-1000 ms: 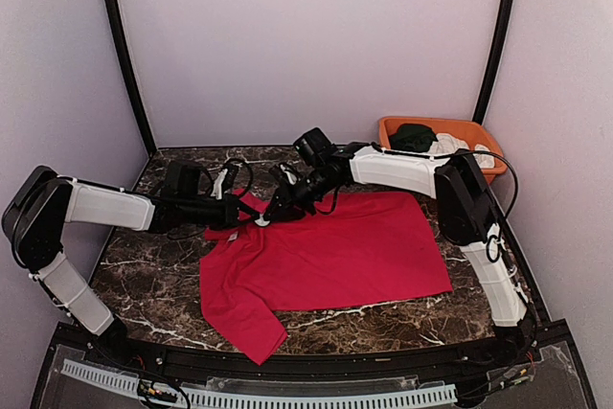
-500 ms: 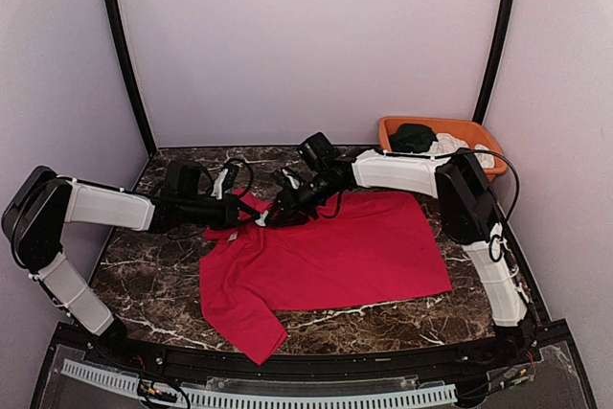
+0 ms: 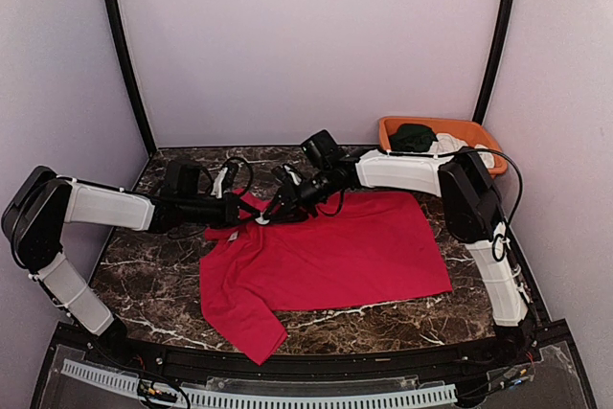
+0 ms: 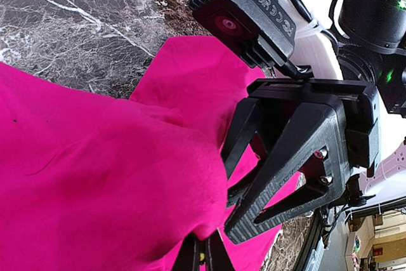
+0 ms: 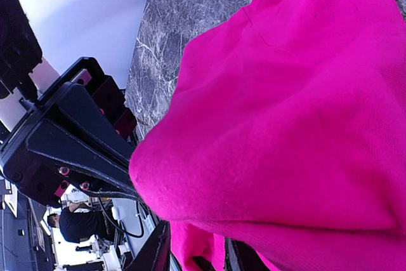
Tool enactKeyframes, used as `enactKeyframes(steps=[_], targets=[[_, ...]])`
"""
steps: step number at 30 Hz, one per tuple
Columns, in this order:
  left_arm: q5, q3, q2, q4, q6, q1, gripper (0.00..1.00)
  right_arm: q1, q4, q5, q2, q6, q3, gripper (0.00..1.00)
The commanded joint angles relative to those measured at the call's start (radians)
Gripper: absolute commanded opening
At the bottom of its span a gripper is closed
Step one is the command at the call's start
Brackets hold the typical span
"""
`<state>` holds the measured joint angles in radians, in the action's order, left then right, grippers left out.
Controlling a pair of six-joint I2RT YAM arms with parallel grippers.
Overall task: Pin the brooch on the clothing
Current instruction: Pin the brooch onto the flattened clothing.
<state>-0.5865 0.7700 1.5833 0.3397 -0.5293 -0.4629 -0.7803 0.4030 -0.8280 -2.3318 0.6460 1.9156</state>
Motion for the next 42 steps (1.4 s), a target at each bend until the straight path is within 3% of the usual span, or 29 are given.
enactKeyframes(steps=[1,5,22,34,42], targets=[[-0.016,0.011,-0.031,-0.003,0.014,-0.005,0.01,0.004,-0.044,-0.013,0.017,0.018,0.032,0.28],[-0.020,0.011,-0.032,-0.001,0.013,-0.005,0.01,0.004,-0.034,-0.004,0.007,0.012,0.043,0.33],[-0.038,0.002,-0.032,0.035,-0.011,-0.005,0.01,-0.009,0.054,0.080,-0.039,-0.029,0.126,0.34],[-0.035,-0.002,-0.031,0.040,-0.017,-0.003,0.01,-0.028,0.077,0.086,-0.047,-0.059,0.127,0.33],[-0.034,-0.007,-0.033,0.046,-0.022,-0.001,0.01,-0.032,0.074,0.077,-0.045,-0.067,0.113,0.25]])
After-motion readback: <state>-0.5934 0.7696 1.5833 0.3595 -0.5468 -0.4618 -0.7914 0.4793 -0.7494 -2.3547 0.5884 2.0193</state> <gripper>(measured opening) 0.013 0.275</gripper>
